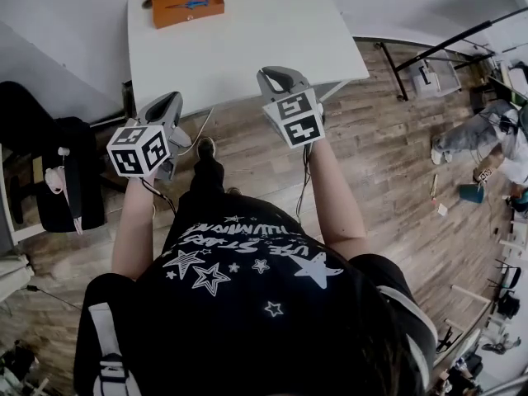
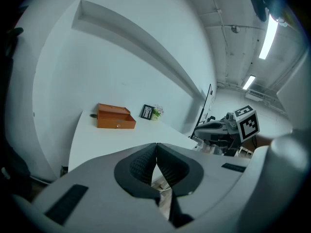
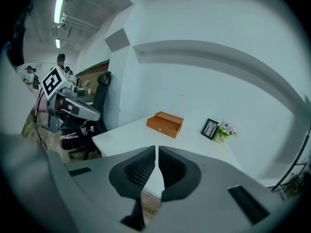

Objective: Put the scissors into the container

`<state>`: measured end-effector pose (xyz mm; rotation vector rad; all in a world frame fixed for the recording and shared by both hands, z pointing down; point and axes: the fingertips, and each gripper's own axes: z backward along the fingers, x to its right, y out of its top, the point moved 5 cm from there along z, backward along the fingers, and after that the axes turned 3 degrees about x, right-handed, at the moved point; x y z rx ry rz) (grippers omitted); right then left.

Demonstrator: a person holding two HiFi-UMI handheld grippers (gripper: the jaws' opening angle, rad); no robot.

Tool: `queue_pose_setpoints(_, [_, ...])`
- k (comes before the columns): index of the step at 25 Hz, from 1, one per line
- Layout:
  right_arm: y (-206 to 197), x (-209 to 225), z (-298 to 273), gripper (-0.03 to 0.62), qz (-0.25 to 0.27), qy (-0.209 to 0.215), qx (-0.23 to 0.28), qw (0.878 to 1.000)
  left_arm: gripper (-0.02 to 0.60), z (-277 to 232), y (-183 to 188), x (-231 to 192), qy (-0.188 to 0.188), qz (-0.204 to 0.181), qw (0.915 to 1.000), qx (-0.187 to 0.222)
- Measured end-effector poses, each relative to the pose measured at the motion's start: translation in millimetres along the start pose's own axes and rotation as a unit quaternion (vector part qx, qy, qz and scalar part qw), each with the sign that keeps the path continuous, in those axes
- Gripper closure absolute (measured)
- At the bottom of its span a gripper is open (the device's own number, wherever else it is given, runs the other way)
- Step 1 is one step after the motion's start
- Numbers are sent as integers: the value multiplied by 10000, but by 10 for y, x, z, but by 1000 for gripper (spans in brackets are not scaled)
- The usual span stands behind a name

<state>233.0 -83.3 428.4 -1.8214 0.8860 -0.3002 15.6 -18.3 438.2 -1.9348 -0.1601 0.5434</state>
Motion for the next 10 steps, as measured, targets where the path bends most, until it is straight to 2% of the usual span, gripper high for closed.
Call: queue_pose_setpoints(10, [-212,-74,258,540,-548,-109,206,9982,561,184,-219,228,15,22,10000,12])
